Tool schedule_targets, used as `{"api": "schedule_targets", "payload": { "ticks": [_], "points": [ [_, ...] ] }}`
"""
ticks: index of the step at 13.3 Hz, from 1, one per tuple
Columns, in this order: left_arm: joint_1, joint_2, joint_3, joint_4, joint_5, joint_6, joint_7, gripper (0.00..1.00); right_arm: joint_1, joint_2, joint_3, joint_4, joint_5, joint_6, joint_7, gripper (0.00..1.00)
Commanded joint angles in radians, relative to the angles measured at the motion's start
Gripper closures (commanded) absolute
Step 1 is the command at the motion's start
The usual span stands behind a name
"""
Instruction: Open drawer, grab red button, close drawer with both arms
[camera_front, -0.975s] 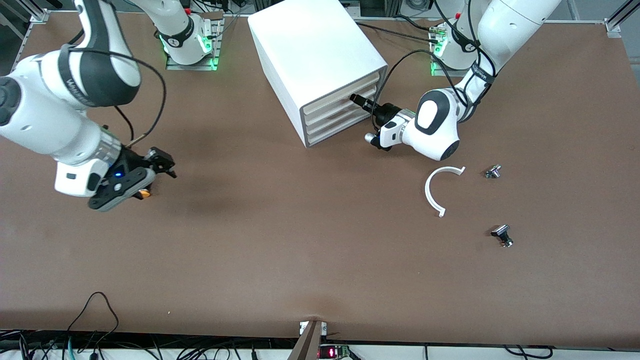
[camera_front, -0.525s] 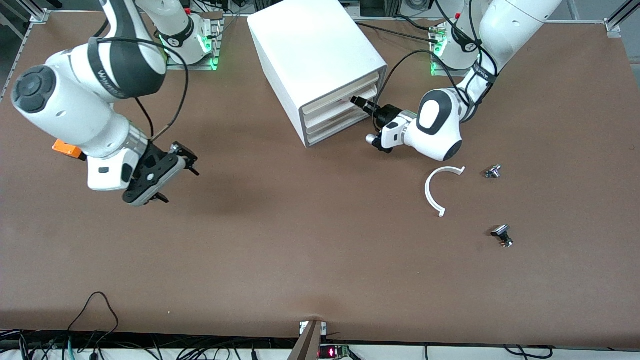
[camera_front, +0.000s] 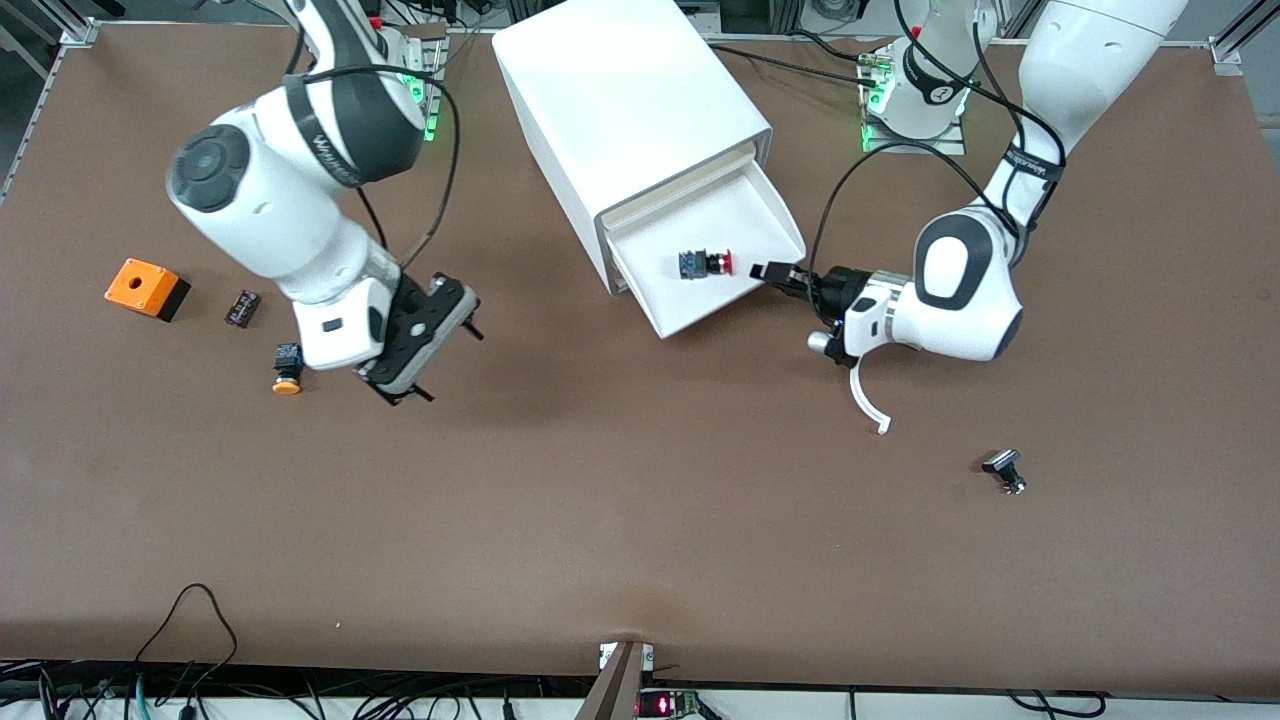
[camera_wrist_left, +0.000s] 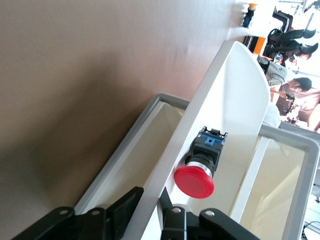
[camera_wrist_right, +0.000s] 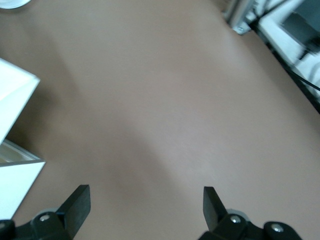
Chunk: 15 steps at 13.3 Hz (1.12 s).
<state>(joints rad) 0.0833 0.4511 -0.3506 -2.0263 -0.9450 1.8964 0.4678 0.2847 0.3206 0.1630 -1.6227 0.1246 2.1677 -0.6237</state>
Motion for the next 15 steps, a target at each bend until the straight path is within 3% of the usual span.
{"api": "schedule_targets", "payload": {
  "ticks": [1,2,9,13,15],
  "points": [
    [-0.005,-0.005,0.012,0.015,0.018,0.049,-0.035,0.2,0.072,0.038,0.0,0.047,-0.089,0.004,-0.01,0.0],
    [-0.005,-0.008,0.012,0.015,0.018,0.046,-0.034,0.0,0.103,0.04,0.0,0.05,-0.107,0.004,-0.002,0.0],
    [0.026,-0.063,0.012,0.057,0.043,0.046,-0.038,0.0,0.292,0.083,-0.002,0.118,-0.115,0.007,0.01,0.0],
    [0.088,-0.13,0.016,0.205,0.364,0.046,-0.041,0.0,0.375,0.166,-0.013,0.155,-0.112,0.009,0.03,0.0],
    [0.104,-0.15,0.048,0.268,0.455,0.046,-0.04,0.0,0.405,0.187,-0.016,0.162,-0.114,0.008,0.058,0.0]
  ]
}}
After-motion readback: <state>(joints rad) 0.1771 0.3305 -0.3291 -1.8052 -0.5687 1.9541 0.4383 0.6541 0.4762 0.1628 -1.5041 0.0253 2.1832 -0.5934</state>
